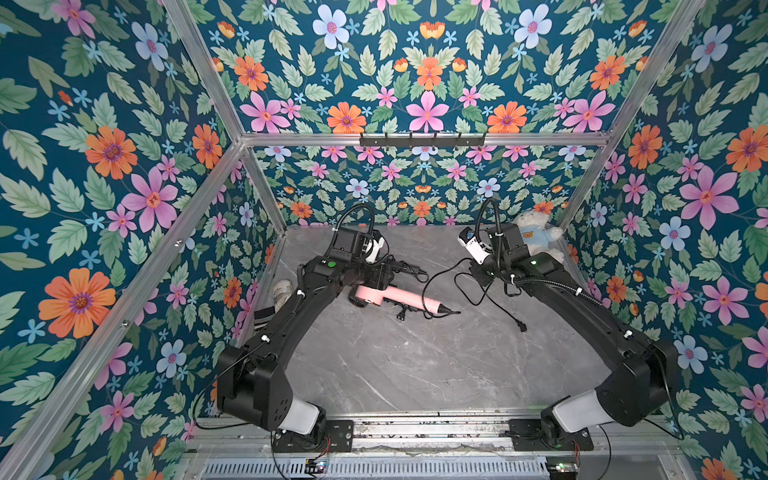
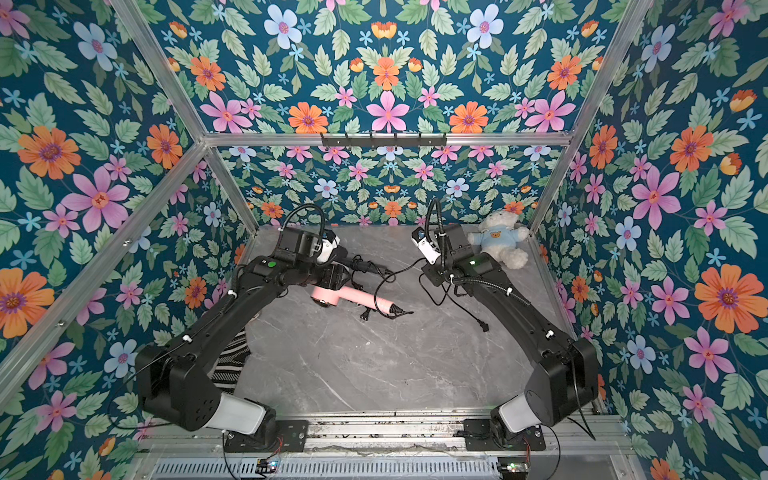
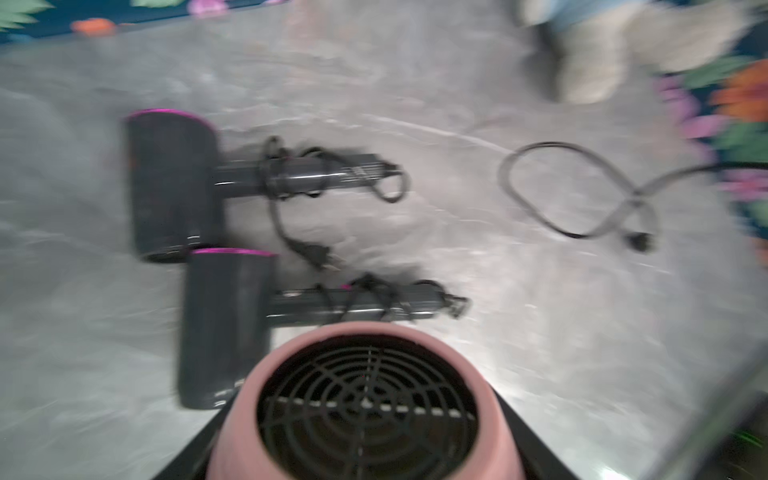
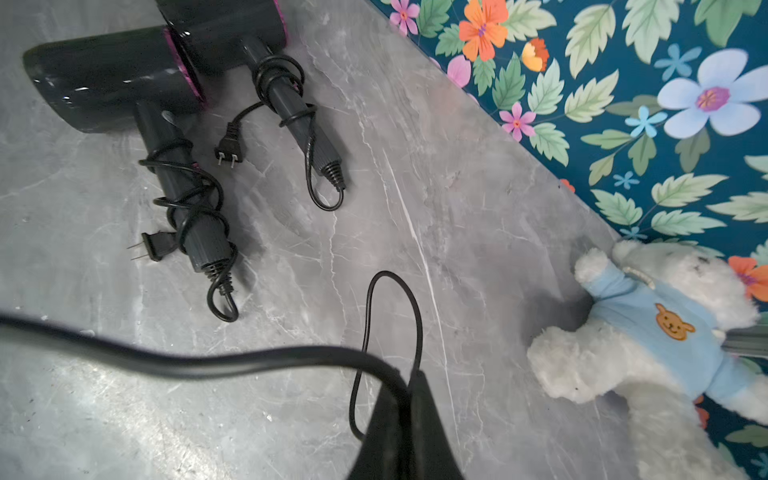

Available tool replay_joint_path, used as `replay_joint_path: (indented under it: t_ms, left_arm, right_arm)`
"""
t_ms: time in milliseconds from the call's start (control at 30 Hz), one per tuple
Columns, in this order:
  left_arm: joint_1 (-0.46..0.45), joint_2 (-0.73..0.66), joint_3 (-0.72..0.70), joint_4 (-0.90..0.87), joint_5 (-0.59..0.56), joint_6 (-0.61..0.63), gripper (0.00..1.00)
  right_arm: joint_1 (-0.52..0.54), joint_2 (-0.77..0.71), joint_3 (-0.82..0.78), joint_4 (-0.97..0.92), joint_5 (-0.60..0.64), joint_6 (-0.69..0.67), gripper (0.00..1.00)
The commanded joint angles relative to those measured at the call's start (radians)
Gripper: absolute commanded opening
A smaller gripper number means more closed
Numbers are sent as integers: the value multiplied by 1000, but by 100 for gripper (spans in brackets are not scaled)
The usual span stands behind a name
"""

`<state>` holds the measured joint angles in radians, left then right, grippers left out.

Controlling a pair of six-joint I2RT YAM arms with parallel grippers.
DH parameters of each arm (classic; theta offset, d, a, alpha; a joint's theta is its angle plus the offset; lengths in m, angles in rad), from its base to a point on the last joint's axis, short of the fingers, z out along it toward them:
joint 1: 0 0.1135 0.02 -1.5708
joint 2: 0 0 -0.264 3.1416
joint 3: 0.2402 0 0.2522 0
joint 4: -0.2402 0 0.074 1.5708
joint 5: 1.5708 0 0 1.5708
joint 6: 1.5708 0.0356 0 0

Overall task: Wrap the cord around the hair dryer
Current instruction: Wrap the power cord around the hair dryer.

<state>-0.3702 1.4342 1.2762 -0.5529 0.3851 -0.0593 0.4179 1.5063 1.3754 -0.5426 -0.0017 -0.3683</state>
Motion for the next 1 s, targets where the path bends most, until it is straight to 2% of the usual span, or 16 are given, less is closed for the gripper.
replay_joint_path:
  t_ms: [0, 100, 233, 433, 533, 700, 833, 967]
  left_arm:
    - [57, -62, -79, 265, 291, -119, 0]
    - [137, -115, -186, 518, 346, -325, 0]
    - [149, -132, -232, 615, 156, -450, 0]
    - [149, -101, -346, 856, 16, -700, 0]
    - [146, -81, -374, 863, -115, -782, 0]
    - [133, -71, -397, 817, -356, -827, 0]
    - [123, -82, -379, 714, -588, -772, 0]
    - [109, -92, -365, 649, -790, -707, 0]
  right_arm:
    - [-10, 9, -26, 48, -88, 62, 0]
    - [-20, 9, -68, 85, -125, 123, 0]
    - [-23, 15, -139, 126, -147, 194, 0]
    - [2, -10, -248, 203, -213, 280, 0]
    - [55, -2, -261, 178, -177, 261, 0]
    - [145, 2, -262, 124, -114, 246, 0]
    - [219, -14, -238, 38, -21, 222, 0]
    - [288, -43, -200, -43, 19, 201, 0]
